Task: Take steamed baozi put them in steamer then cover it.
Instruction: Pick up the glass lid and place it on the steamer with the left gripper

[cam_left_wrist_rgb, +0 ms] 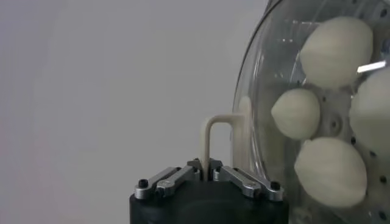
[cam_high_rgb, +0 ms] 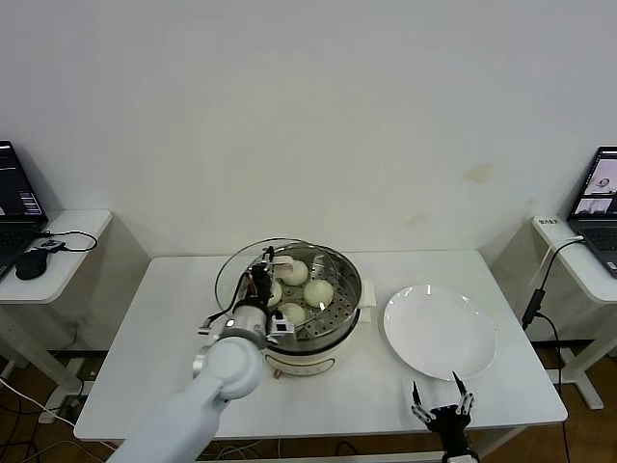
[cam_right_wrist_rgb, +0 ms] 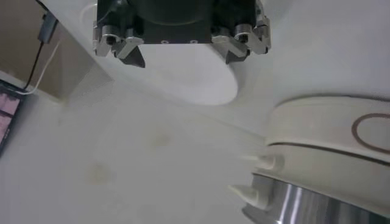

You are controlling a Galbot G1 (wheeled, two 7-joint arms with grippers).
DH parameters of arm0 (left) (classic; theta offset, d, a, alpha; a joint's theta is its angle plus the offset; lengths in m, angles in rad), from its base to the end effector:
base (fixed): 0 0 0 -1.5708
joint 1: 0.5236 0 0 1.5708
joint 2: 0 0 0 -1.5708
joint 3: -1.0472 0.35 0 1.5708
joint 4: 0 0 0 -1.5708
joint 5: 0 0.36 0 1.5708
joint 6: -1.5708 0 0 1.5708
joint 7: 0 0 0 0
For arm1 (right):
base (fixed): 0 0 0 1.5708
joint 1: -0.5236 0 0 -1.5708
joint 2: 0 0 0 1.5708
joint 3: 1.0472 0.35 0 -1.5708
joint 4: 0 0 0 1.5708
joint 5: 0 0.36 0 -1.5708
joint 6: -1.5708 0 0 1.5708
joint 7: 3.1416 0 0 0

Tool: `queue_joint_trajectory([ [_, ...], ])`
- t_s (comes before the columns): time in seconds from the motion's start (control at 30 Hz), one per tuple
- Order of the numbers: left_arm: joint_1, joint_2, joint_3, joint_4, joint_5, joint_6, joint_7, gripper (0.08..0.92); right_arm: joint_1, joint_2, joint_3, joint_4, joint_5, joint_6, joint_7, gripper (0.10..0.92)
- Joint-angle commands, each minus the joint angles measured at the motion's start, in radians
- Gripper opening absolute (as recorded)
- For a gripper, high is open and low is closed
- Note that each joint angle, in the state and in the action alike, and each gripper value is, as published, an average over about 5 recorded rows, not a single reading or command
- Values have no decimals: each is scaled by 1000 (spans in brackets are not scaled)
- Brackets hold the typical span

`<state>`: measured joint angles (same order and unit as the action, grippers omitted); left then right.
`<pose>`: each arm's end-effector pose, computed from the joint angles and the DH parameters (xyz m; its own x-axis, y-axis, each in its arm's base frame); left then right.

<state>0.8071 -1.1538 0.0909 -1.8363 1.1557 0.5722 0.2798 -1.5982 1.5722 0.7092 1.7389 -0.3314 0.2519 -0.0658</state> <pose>0.3505 -0.0796 -0.2382 -0.9917 0.1075 0.0701 0.0750 0.0422 0.9963 0.1454 -0.0651 -0.4296 -0.9853 0.0291 0.1684 -0.0379 0.9237 -0.3813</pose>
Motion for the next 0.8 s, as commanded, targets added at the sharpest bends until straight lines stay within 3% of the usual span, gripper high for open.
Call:
queue_joint_trajectory([
  [0.03,-37,-109,45,85,92,3,19,142,0,5,-2,-3,-23,2,8,823],
  [0.8,-18,-137,46,112,111,-21,-9,142,-2,5,-16,-20,-35,5,8,823],
])
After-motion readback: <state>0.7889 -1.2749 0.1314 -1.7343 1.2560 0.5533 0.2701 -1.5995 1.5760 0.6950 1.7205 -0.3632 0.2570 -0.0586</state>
